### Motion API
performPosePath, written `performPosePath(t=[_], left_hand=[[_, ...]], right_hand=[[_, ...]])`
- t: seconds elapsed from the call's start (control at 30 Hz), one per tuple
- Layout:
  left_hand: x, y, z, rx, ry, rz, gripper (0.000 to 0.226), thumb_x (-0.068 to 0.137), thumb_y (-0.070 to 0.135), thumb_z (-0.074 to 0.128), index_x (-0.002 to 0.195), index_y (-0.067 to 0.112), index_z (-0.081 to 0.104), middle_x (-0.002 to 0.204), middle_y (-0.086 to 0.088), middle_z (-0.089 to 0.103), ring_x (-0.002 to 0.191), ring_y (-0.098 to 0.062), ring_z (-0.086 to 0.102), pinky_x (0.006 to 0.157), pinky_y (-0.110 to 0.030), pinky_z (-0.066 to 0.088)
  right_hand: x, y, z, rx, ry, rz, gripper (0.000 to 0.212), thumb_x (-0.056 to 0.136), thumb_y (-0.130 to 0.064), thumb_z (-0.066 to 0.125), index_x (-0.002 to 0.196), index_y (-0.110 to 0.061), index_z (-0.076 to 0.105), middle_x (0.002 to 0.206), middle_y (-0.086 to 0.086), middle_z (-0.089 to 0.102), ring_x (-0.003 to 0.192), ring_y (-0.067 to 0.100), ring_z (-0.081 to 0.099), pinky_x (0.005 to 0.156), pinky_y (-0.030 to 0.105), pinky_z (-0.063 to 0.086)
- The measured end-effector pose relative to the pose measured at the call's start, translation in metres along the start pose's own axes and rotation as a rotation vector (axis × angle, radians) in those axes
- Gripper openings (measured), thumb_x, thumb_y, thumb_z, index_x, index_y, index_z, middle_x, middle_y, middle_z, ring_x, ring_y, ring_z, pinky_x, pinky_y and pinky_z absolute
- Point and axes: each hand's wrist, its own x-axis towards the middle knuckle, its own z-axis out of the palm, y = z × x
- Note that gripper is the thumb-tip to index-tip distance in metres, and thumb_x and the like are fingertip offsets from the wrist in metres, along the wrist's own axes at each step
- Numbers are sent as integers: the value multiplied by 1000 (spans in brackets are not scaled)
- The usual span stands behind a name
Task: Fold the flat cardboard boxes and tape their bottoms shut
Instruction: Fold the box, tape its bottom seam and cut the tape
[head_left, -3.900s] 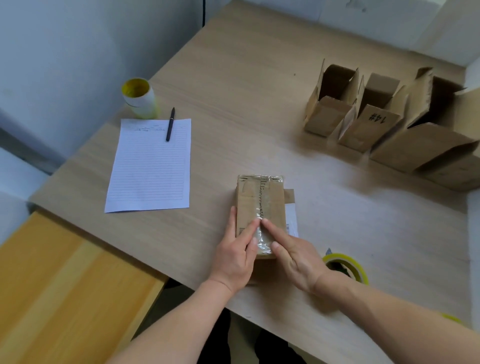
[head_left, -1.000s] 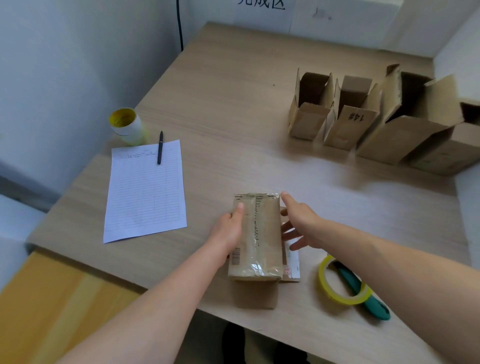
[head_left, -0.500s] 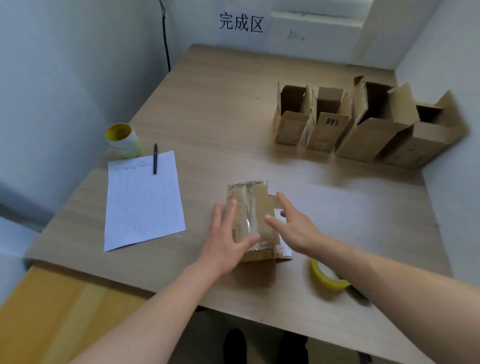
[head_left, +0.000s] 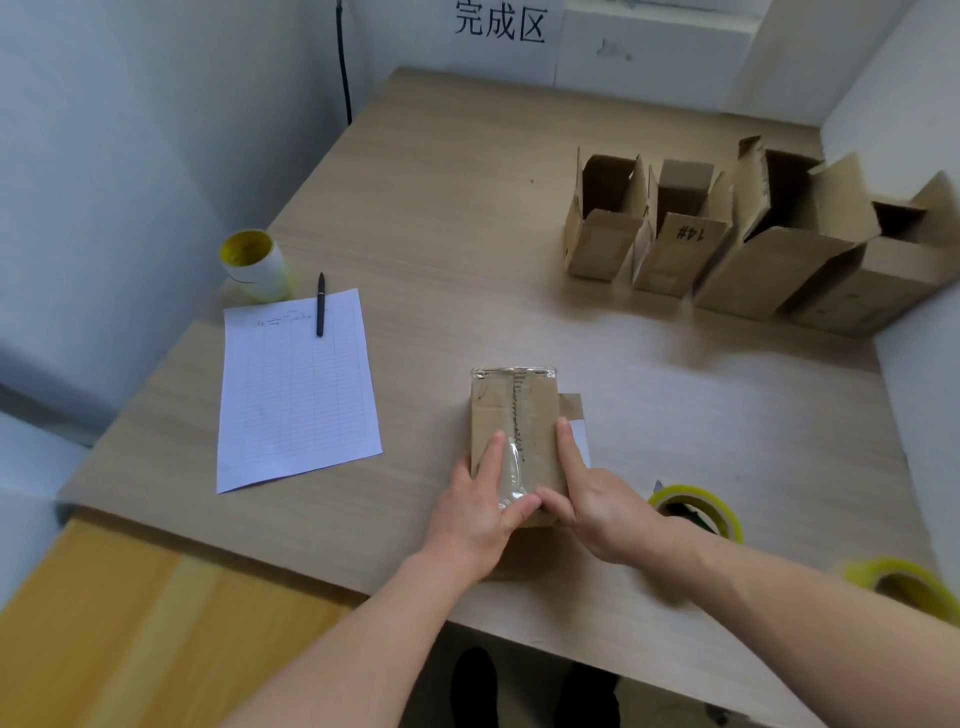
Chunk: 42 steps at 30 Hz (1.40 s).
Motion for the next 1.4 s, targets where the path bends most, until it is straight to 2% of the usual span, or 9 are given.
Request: performPosePath(t=[0.27, 0.47, 0.6, 0.7, 0.9, 1.03, 1.13, 1.27, 1.4], left_hand=[[-1, -2, 1, -54, 17, 26, 61, 101, 45, 41, 154, 44, 10, 153, -3, 32, 134, -24, 43, 108, -36, 38], [9, 16, -21, -36, 166, 60, 45, 101, 31, 48, 145, 27, 40, 146, 2, 39, 131, -16, 44, 95, -19, 31], [32, 38, -41, -13, 225, -49, 59, 101, 30, 47, 154, 27, 21, 158, -3, 22, 142, -22, 34, 112, -30, 27], [47, 46, -51, 85, 161, -110, 61, 103, 35, 41, 156, 34, 11, 159, -8, 21, 137, -30, 40, 110, -38, 33], [73, 55, -58, 288, 78, -120, 55, 102, 45, 37, 151, 43, 13, 145, -14, 29, 117, -39, 54, 96, -42, 45], [91, 50, -58, 325, -23, -116, 60, 96, 55, 44, 149, 42, 18, 138, -18, 36, 118, -41, 54, 101, -42, 44], [105, 37, -61, 210, -69, -145, 69, 85, 61, 59, 142, 35, 30, 130, -13, 54, 115, -33, 58, 93, -36, 46], [117, 32, -64, 155, -87, -145, 73, 78, 61, 68, 134, 28, 36, 125, -6, 63, 111, -27, 60, 86, -32, 47], [116, 30, -68, -50, -52, -271, 99, 70, 59, 78, 145, 21, 27, 134, -3, 56, 119, -27, 57, 90, -34, 52]], right_hand=[[2, 3, -3, 111, -40, 4, 79, 105, -46, 32, 152, -25, -27, 135, 15, 57, 112, 29, 57, 96, 34, 40], [12, 6, -29, 252, 149, 73, 51, 101, -36, 47, 149, -27, 29, 122, 8, 64, 108, 25, 60, 91, 34, 44], [25, -4, -48, 259, 201, 86, 64, 101, -34, 47, 155, -36, 13, 131, 12, 58, 115, 31, 56, 91, 35, 43], [40, -10, -59, 215, 179, 43, 66, 101, -30, 44, 157, -35, 9, 126, 12, 60, 111, 33, 57, 92, 37, 46], [70, -19, -64, 130, 174, -19, 59, 104, -33, 35, 158, -29, 11, 139, 14, 56, 122, 36, 53, 99, 39, 42], [86, -18, -67, 56, 58, 29, 57, 103, -30, 39, 155, -23, 17, 141, 18, 53, 125, 39, 50, 98, 37, 40], [91, -16, -69, 123, 20, 85, 51, 101, -29, 45, 148, -24, 26, 134, 18, 56, 114, 36, 57, 88, 34, 46], [101, -17, -79, 276, -49, 195, 48, 96, -25, 50, 140, -27, 31, 110, 14, 55, 66, 29, 61, 52, 38, 55], [101, -23, -82, 337, -50, 274, 70, 94, -29, 55, 153, -27, 17, 119, 10, 54, 69, 28, 66, 49, 33, 54]])
